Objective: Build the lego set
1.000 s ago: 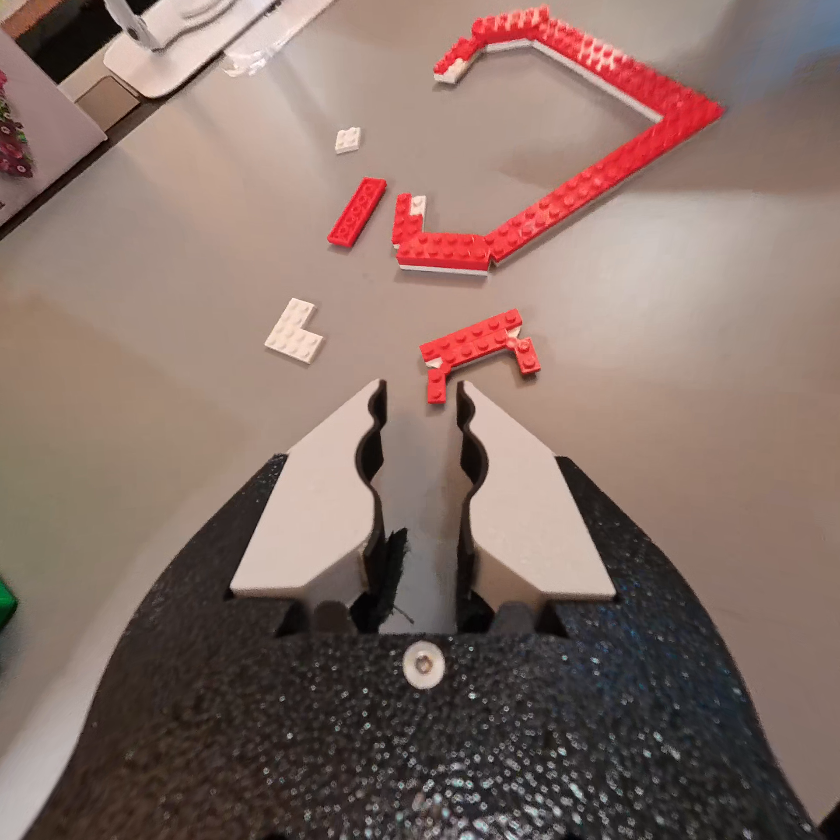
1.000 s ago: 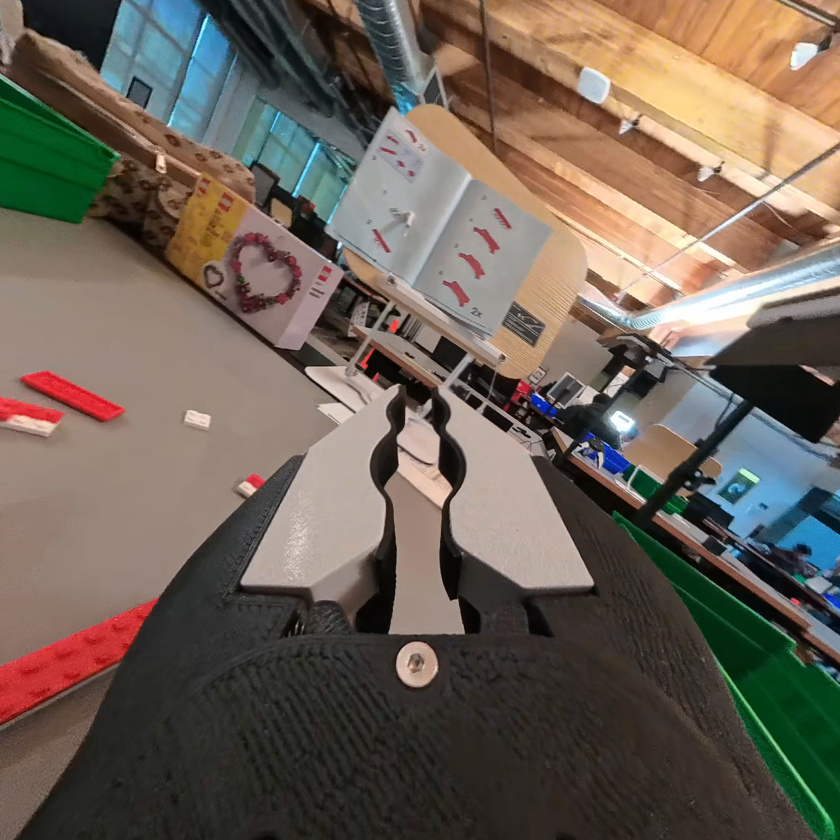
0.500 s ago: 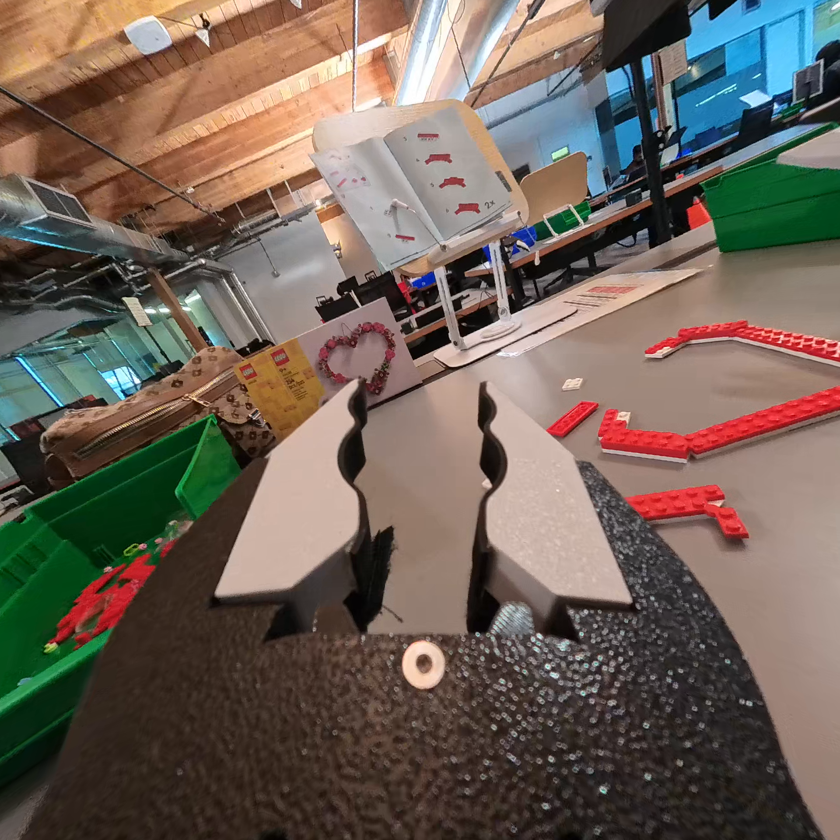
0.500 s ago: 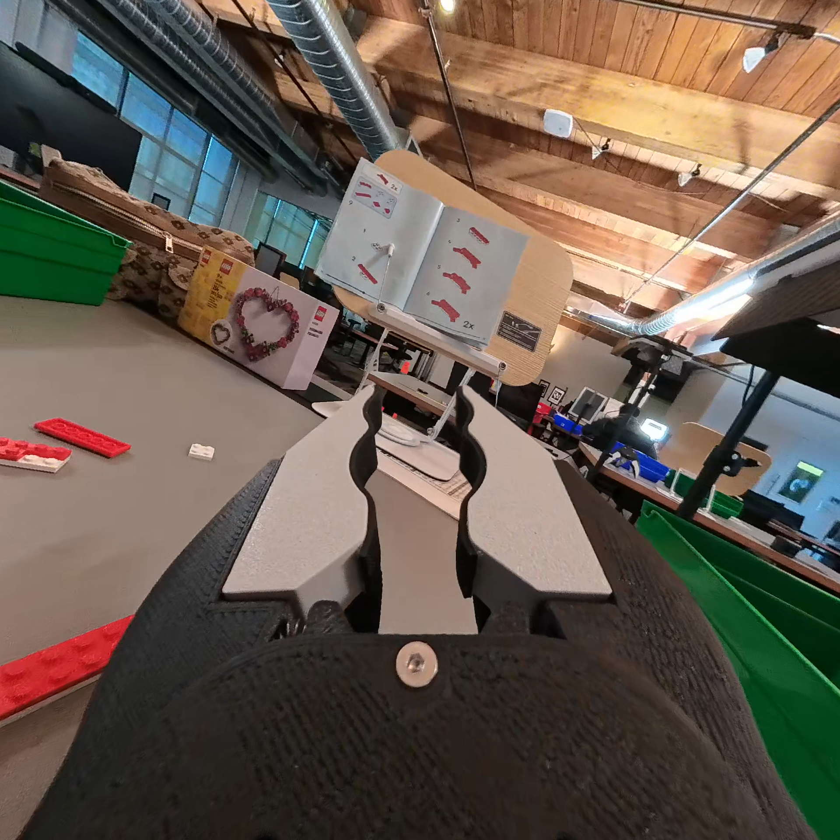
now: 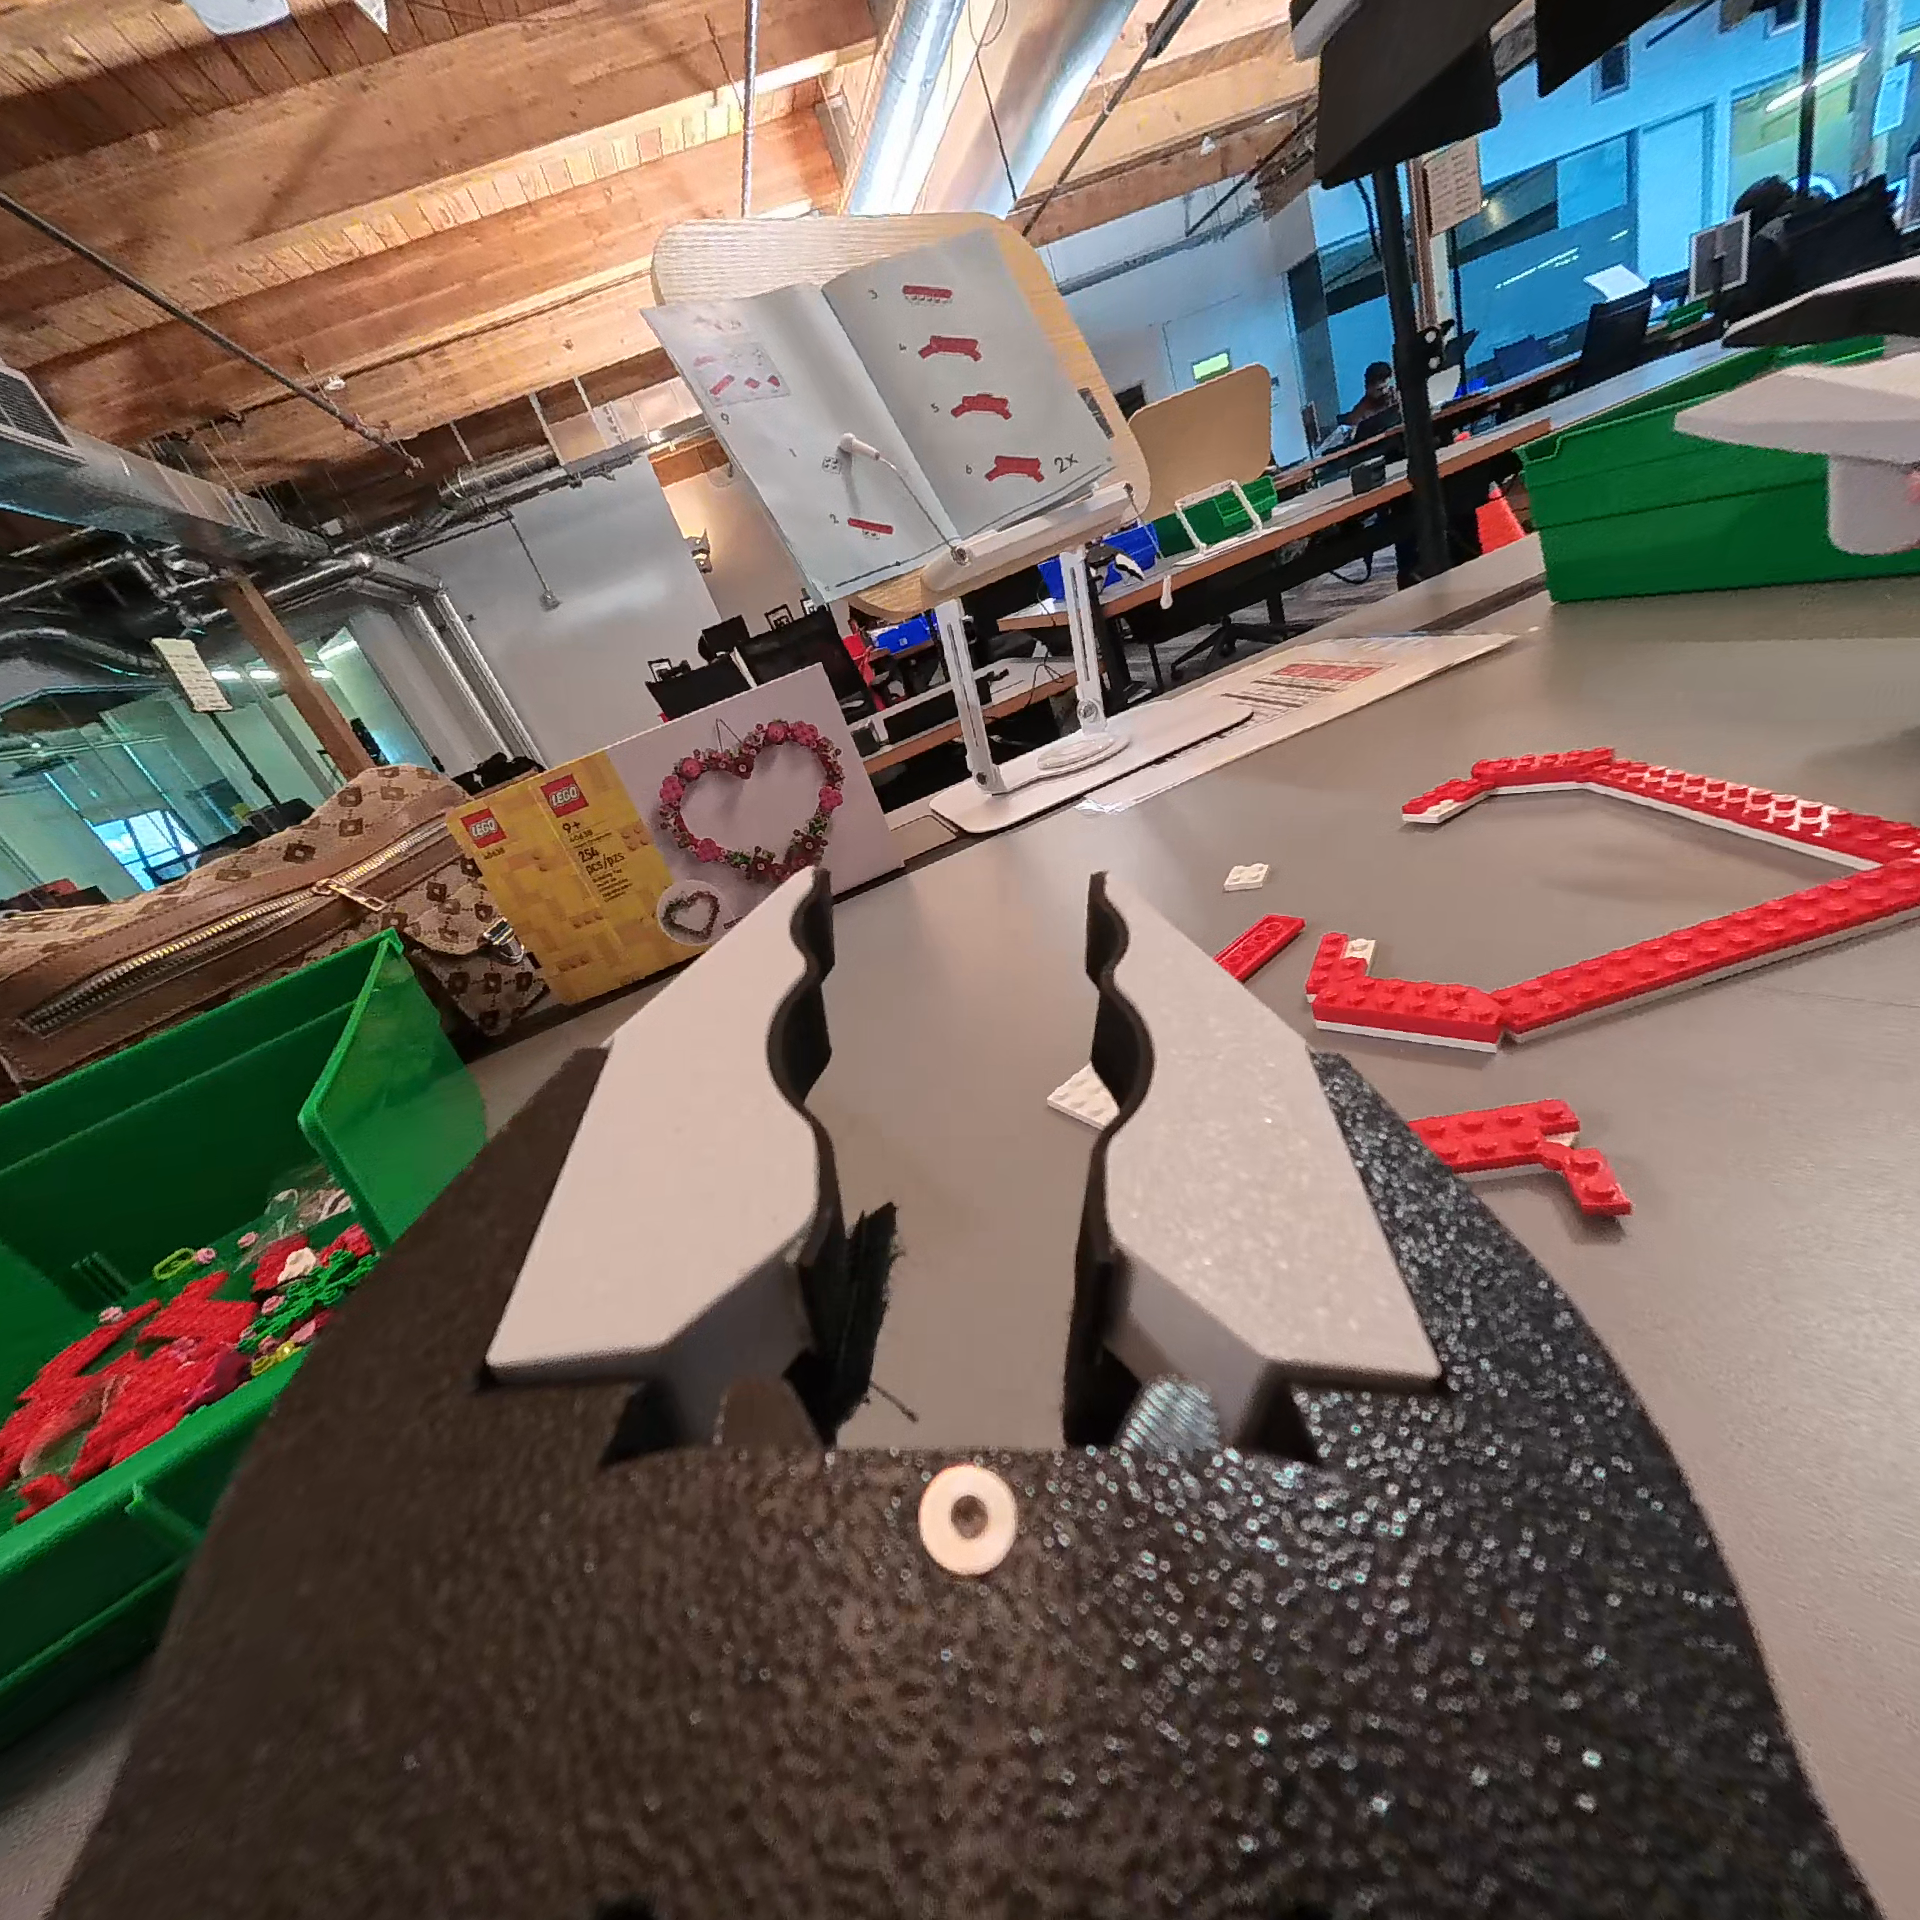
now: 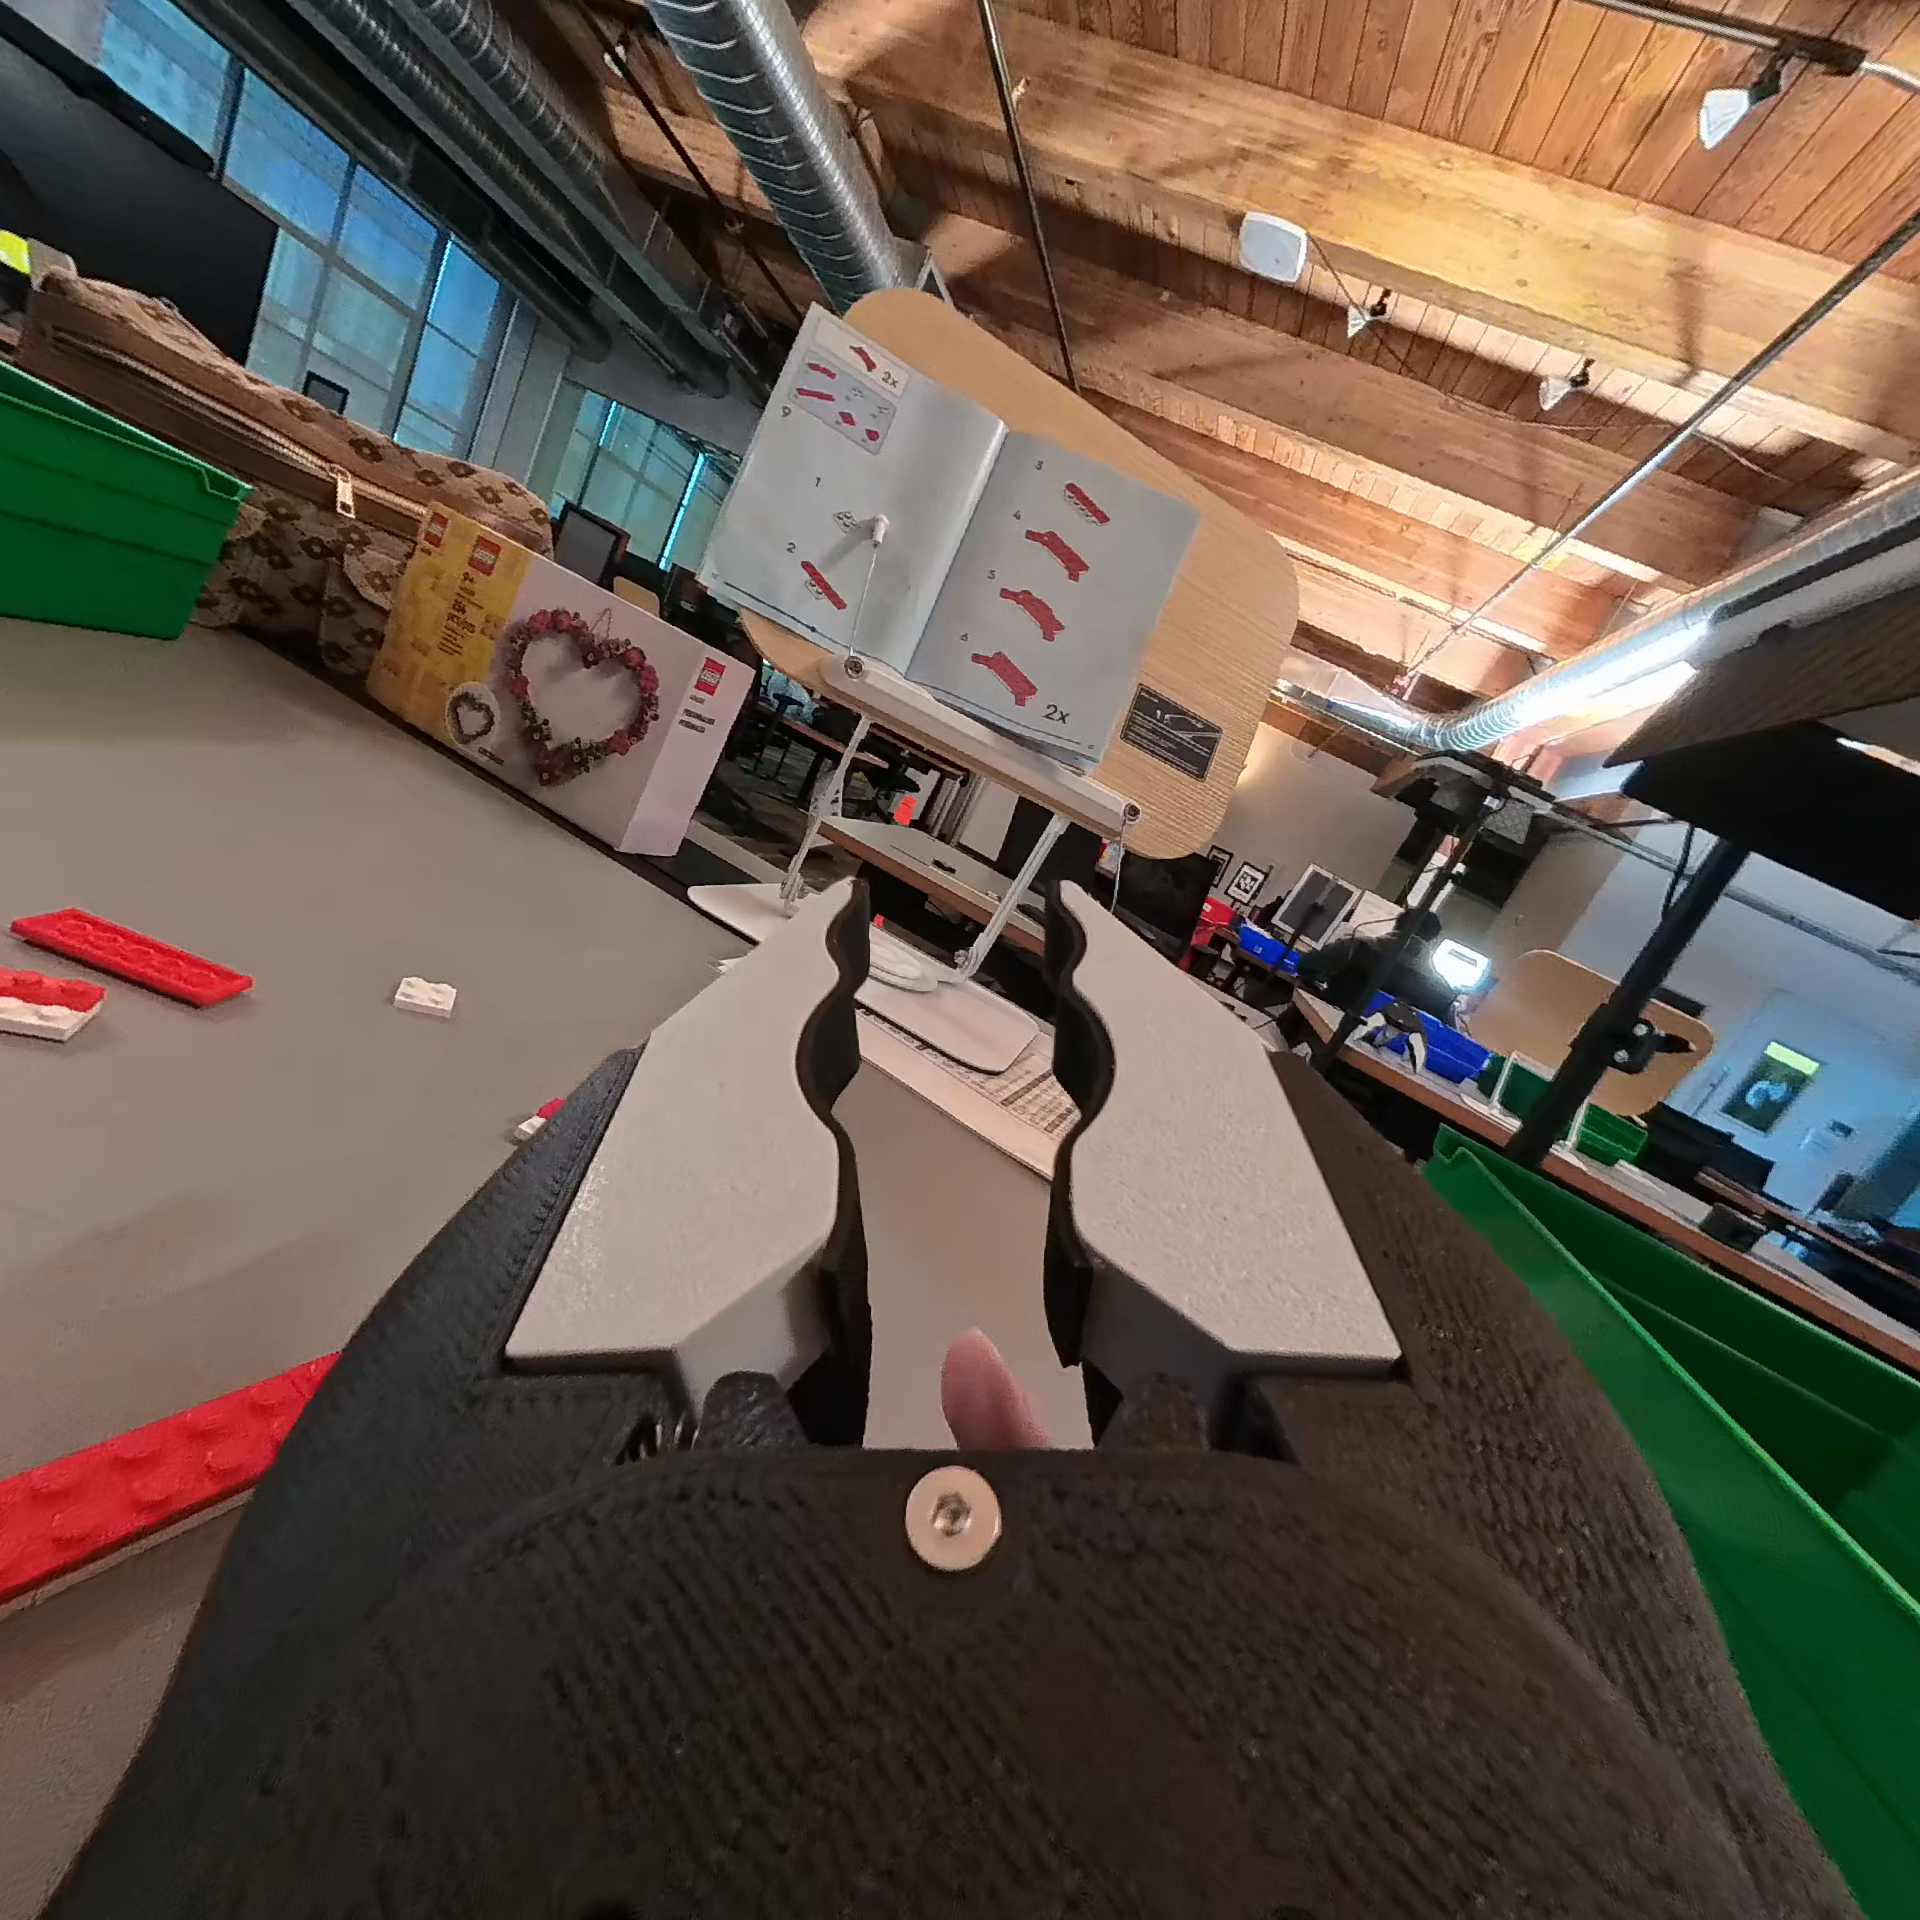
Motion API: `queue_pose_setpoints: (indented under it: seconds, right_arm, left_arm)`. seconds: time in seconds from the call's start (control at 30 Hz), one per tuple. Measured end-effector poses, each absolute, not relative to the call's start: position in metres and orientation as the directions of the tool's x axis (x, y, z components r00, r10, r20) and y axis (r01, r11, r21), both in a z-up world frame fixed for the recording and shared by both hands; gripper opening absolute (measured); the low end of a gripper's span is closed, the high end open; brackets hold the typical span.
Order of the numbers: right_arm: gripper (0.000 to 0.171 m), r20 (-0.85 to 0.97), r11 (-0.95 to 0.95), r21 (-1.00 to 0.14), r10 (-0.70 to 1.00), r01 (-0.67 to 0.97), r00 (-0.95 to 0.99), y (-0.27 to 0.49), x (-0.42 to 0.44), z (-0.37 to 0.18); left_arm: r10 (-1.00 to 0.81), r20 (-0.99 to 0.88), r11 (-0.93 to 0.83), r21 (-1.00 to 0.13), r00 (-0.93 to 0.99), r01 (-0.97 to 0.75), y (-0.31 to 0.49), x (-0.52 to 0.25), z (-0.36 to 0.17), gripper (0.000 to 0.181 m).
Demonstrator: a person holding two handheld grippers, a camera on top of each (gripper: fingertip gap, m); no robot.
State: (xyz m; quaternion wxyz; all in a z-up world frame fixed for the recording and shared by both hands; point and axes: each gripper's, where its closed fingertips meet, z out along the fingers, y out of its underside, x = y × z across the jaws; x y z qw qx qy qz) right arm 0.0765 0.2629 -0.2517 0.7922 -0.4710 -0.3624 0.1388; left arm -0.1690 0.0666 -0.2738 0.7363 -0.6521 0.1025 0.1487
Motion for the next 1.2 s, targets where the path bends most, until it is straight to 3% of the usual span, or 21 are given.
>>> queue_pose_setpoints:
  seconds: [0.4, 0.57, 0.73, 0.83, 0.93, 1.03, 1.13, 1.2]
  right_arm:
    - [0.033, 0.451, 0.531, -0.838, 0.544, 0.125, 0.707, 0.262, 0.079, -0.249]
    - [0.033, 0.461, 0.531, -0.835, 0.529, 0.146, 0.712, 0.264, 0.08, -0.251]
    - [0.03, 0.475, 0.534, -0.83, 0.524, 0.162, 0.707, 0.263, 0.079, -0.252]
    - [0.022, 0.461, 0.514, -0.841, 0.518, 0.168, 0.72, 0.268, 0.082, -0.254]
    - [0.007, 0.452, 0.484, -0.855, 0.522, 0.185, 0.723, 0.274, 0.084, -0.258]
    - [0.006, 0.458, 0.485, -0.853, 0.515, 0.195, 0.725, 0.275, 0.084, -0.259]
    - [0.006, 0.476, 0.502, -0.842, 0.517, 0.198, 0.712, 0.273, 0.079, -0.258]
    - [0.005, 0.493, 0.513, -0.833, 0.519, 0.207, 0.698, 0.271, 0.076, -0.259]
  left_arm:
    - [0.116, -0.278, 0.139, -0.946, 0.954, -0.292, 0.062, -0.178, -0.266, 0.046]
    - [0.13, -0.348, 0.158, -0.917, 0.928, -0.366, 0.059, -0.17, -0.254, 0.046]
    - [0.192, -0.39, 0.206, -0.881, 0.9, -0.426, 0.028, -0.181, -0.183, 0.048]
    - [0.102, -0.238, 0.323, -0.91, 0.966, -0.259, -0.006, -0.2, -0.114, 0.045]
    - [0.18, -0.219, 0.07, -0.969, 0.959, -0.235, 0.005, -0.273, -0.094, 0.044]
    - [0.104, -0.085, -0.261, -0.964, 0.991, -0.055, 0.043, -0.333, -0.126, 0.045]
    - [0.084, 0.17, -0.525, -0.83, 0.982, 0.189, 0.079, -0.383, -0.189, 0.045]
    - [0.176, 0.358, -0.646, -0.66, 0.917, 0.382, 0.089, -0.414, -0.235, 0.046]
